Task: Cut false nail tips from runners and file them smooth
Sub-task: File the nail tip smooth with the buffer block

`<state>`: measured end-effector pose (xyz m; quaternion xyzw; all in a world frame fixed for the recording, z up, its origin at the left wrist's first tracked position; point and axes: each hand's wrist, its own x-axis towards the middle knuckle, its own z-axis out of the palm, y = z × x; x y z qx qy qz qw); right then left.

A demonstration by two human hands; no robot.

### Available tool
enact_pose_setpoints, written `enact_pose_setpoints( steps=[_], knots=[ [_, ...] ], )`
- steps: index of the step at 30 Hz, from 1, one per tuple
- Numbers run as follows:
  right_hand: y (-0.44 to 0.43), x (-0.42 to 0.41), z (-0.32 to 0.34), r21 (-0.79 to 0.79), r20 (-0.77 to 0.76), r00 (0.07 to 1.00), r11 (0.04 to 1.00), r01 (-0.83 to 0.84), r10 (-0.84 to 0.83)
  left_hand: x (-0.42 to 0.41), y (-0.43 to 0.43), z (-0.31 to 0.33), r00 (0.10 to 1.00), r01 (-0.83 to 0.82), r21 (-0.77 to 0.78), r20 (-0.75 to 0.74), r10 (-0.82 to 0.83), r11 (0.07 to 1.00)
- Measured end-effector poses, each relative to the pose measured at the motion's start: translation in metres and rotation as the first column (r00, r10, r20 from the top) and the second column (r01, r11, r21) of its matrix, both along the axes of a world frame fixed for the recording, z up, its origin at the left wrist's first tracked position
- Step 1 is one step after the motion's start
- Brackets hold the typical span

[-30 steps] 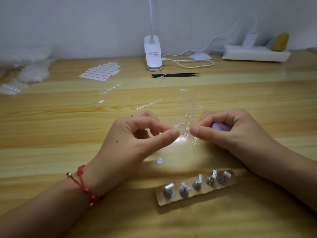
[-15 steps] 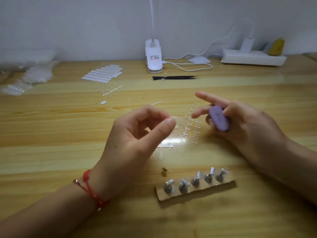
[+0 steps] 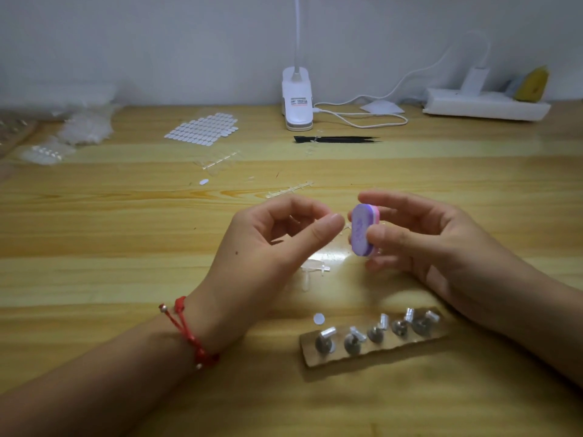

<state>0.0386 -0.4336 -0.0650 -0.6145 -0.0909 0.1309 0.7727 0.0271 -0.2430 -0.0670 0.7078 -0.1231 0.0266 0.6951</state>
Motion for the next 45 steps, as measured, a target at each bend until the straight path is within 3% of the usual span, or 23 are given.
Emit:
enact_pose_setpoints(
  steps=[5, 8, 13, 16, 25, 31, 35, 41, 45],
  knots=[
    [-0.004, 0.004, 0.002, 0.057, -0.049, 0.999, 0.998, 0.012, -0.010, 0.000, 0.005, 0.006, 0.971, -0.041, 0.201, 0.238, -0.008, 0.979],
    [-0.011, 0.008, 0.003, 0.158, -0.144, 0.989, 0.987, 0.007, 0.016, 0.011, 0.019, 0.017, 0.926, -0.120, 0.408, 0.374, -0.046, 0.905],
    [-0.016, 0.009, 0.005, 0.274, -0.233, 0.970, 0.962, -0.001, 0.068, 0.023, 0.036, 0.010, 0.926, -0.071, 0.722, 0.305, -0.224, 0.688],
    [-0.015, 0.009, 0.005, 0.294, -0.246, 0.966, 0.956, -0.005, 0.081, 0.023, 0.033, 0.004, 0.913, -0.050, 0.787, 0.285, -0.291, 0.614],
    [-0.016, 0.008, 0.006, 0.294, -0.257, 0.963, 0.956, 0.001, 0.078, 0.021, 0.029, 0.005, 0.896, -0.033, 0.752, 0.314, -0.314, 0.659],
    [-0.016, 0.008, 0.005, 0.184, -0.172, 0.979, 0.980, -0.077, 0.109, 0.013, 0.021, 0.016, 0.889, -0.081, 0.549, 0.417, -0.188, 0.832],
    [-0.013, 0.003, 0.001, -0.005, -0.028, 0.992, 0.993, -0.122, 0.122, -0.002, 0.004, 0.011, 0.946, 0.063, 0.383, 0.270, -0.177, 0.922],
    [-0.013, 0.001, -0.002, -0.049, 0.029, 0.990, 0.989, -0.137, 0.138, -0.008, -0.005, 0.003, 0.986, 0.076, 0.111, 0.138, -0.091, 0.991],
    [-0.011, 0.001, 0.000, -0.081, 0.043, 0.988, 0.986, -0.142, 0.146, -0.007, -0.005, 0.004, 0.992, 0.071, 0.054, 0.096, -0.076, 0.996]
  ],
)
